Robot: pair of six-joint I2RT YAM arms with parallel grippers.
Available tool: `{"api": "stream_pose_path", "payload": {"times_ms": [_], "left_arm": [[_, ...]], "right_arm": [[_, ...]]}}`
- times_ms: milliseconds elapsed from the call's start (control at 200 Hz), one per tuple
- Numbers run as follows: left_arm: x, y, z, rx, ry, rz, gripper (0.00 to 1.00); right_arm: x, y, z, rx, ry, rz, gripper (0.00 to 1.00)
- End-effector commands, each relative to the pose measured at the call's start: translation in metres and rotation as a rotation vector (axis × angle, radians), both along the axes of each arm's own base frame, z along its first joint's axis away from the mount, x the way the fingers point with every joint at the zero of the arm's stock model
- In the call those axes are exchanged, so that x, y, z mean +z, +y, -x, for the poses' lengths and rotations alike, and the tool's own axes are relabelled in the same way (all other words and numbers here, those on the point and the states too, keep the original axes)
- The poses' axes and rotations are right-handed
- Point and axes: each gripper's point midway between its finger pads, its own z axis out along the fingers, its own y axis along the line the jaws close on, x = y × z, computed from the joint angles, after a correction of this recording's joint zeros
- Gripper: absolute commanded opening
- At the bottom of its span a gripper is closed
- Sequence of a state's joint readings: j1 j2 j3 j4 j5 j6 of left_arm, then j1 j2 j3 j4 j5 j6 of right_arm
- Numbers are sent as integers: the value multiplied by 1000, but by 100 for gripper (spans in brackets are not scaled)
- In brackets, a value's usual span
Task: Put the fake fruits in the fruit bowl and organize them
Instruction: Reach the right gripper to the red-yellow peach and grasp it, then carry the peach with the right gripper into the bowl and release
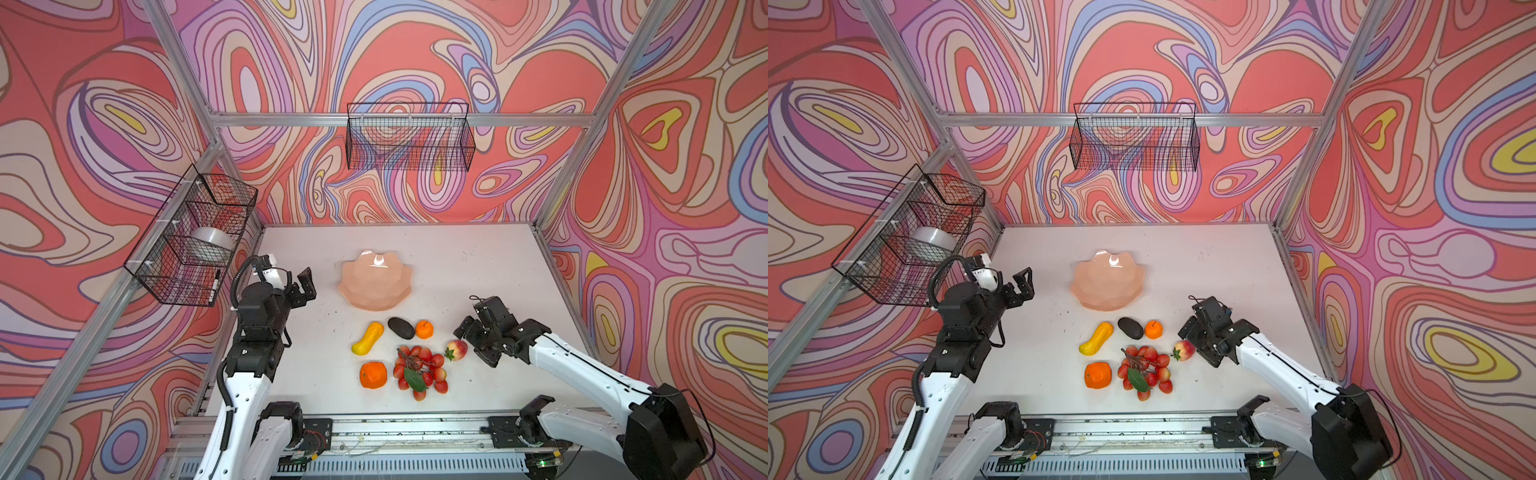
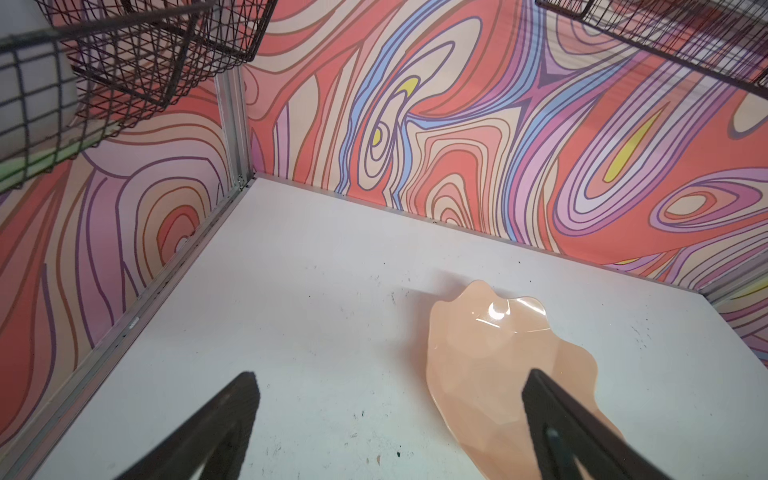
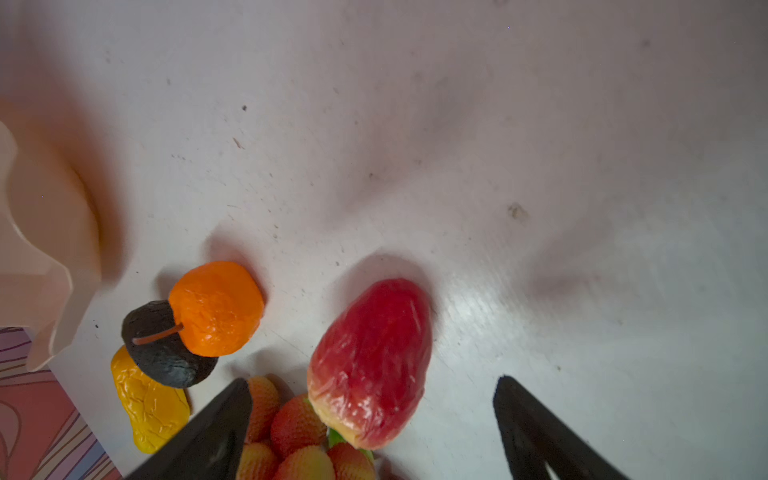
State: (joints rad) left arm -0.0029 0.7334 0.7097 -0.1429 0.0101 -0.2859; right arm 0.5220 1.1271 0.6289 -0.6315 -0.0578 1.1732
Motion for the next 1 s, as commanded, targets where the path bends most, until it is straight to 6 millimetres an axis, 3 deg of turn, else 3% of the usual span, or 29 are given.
{"api": "stream_pose_path", "payload": {"times_ms": [0, 280, 426, 501, 626, 711, 826, 996], "left_arm": [[0, -2, 4, -8, 6, 14, 100], [0, -1, 5, -2, 4, 15, 100], [0, -1, 5, 0, 2, 16, 100], [-1, -1, 5, -1, 3, 17, 100], [-2, 0, 5, 5, 6, 15, 100], [-3, 0, 5, 8, 9, 17, 100], [-5, 2, 6, 17, 18, 17, 100], [-8, 6, 6, 37, 32, 8, 100]], "right_arm": [[-2, 8, -1, -46, 7, -16, 95], [-28, 24, -7, -39, 36, -29, 86], [-44, 29, -5, -46, 63, -26, 70], [-39, 25, -5, -40, 37, 21, 60], [1, 12, -23, 9, -93, 160, 48], [42, 19, -50, 81, -226, 204, 43], [88, 52, -93, 226, -343, 234, 40], [112, 119, -149, 427, -435, 240, 36]]}}
